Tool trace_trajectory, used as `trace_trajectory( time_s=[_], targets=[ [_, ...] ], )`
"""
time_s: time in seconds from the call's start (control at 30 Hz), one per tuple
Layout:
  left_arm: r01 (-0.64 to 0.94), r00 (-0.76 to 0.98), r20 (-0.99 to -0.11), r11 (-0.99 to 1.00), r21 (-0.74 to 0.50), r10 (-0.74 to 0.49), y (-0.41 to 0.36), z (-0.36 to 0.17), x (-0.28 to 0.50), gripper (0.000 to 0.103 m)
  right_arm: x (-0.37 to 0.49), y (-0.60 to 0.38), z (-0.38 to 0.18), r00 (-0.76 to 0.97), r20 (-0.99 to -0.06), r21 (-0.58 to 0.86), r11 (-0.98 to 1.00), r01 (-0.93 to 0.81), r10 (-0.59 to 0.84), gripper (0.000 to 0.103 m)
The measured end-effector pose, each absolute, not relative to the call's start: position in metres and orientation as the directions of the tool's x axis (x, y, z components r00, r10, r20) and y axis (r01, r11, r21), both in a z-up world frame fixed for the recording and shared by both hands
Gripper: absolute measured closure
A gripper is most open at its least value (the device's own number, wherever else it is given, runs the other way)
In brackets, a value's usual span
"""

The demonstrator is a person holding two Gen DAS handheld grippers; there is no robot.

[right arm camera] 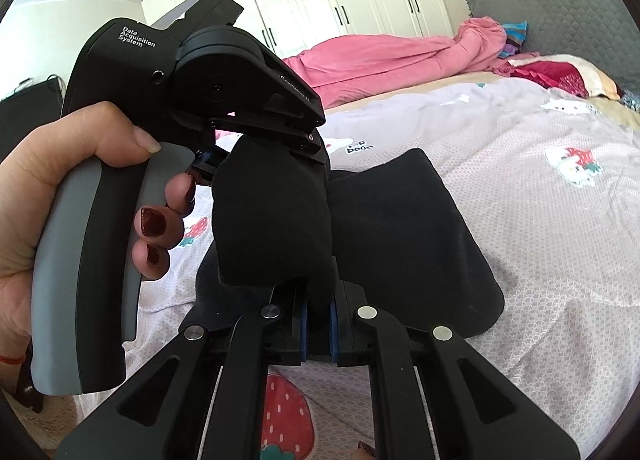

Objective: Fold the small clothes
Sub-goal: 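Lift the shirt side with both tools and fold it over the middle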

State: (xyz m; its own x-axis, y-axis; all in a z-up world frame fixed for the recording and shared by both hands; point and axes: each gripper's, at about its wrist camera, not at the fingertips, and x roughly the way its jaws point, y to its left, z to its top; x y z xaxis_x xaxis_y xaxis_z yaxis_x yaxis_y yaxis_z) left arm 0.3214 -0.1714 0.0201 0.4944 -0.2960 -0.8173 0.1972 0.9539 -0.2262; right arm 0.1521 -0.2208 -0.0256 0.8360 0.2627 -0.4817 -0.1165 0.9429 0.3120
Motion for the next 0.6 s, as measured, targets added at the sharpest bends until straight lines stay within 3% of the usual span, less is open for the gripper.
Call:
trace_trajectory(
  time_s=[0.3, 0.6],
  targets=[
    [0.225, 0.475, -0.832, 0.953, -0.201, -0.288, -0.189, 0.011, 0.323, 0.067, 0.142, -0.224, -0.034, 0.823, -0.499, 0.381, 0.922, -0.073, 0.272, 0.095],
    [0.261, 0.443, -0.847, 0.946, -0.19, -0.293, -0.205, 0.004, 0.326, 0.046, 0.138, -0.23, -0.038, 0.812, -0.509, 0.42, 0.906, -0.055, 0.285, 0.093]
  ],
)
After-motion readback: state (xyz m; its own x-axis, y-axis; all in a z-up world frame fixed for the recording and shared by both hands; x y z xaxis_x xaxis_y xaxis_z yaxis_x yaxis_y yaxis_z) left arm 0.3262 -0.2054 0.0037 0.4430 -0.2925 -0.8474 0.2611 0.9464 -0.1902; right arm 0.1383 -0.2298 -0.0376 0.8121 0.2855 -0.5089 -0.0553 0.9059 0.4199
